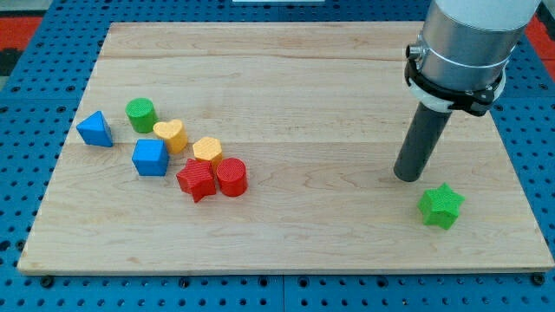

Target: Slightly move the green star to the left

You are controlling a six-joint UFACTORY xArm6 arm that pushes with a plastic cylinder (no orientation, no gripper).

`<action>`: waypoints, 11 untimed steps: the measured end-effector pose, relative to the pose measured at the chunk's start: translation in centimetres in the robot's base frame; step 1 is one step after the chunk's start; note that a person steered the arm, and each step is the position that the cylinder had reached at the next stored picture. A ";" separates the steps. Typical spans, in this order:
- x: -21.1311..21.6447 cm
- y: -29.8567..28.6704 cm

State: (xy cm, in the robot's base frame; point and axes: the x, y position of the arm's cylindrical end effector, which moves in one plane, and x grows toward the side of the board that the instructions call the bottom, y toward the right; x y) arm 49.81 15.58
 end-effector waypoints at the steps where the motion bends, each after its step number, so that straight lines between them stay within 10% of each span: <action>1: -0.1 -0.1; 9: 0.1 6.0; 11: 5.9 3.2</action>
